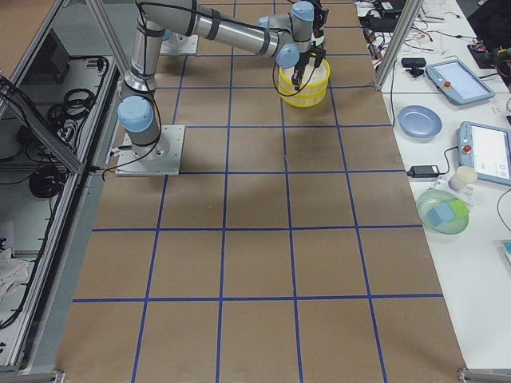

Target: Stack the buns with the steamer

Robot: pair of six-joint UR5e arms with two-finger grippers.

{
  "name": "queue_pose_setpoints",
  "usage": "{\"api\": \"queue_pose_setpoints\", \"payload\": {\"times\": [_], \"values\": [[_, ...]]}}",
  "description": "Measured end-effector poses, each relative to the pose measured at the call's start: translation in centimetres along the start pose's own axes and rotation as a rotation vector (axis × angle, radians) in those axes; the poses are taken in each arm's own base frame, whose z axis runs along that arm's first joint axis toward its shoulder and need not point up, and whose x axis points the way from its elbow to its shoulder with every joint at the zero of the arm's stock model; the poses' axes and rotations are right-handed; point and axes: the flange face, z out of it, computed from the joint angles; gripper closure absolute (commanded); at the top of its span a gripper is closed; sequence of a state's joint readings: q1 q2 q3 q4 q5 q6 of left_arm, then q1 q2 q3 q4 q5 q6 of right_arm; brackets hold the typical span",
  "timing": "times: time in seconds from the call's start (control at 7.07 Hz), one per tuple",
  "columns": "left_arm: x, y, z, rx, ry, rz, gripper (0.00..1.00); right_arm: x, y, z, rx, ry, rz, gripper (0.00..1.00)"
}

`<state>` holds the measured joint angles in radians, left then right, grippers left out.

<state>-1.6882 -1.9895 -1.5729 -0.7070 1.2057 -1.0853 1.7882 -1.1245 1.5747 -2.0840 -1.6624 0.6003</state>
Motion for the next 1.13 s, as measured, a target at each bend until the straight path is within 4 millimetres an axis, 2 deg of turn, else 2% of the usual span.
{"api": "queue_pose_setpoints", "payload": {"times": [0.14,0.42,0.57,0.71,0.85,0.99,1.13], "values": [[0.1,1.7,1.4,-0.024,-0.012,0.003,0.00,0.0,-0.3,-0.4,0.011,-0.009,-0.003,0.01],[-0.3,3.3,3.1,-0.048,-0.035,0.008,0.00,0.9,-2.0,-3.2,0.061,-0.052,-0.049,0.01],[-0.3,3.5,3.3,-0.053,-0.038,0.012,0.00,2.7,-3.2,-5.1,0.077,-0.058,-0.084,0.01],[-0.3,3.6,3.2,-0.055,-0.039,0.018,0.00,5.6,-4.5,-7.0,0.074,-0.054,-0.121,0.00],[-0.2,3.6,2.9,-0.054,-0.039,0.025,0.00,9.4,-5.5,-9.5,0.059,-0.047,-0.156,0.00],[-0.1,3.5,2.2,-0.055,-0.054,0.051,0.00,13.0,-5.6,-12.5,0.046,-0.037,-0.195,0.00],[-0.2,2.7,0.8,-0.054,-0.101,0.118,0.00,15.5,-4.8,-15.3,0.037,-0.025,-0.230,0.00]]}}
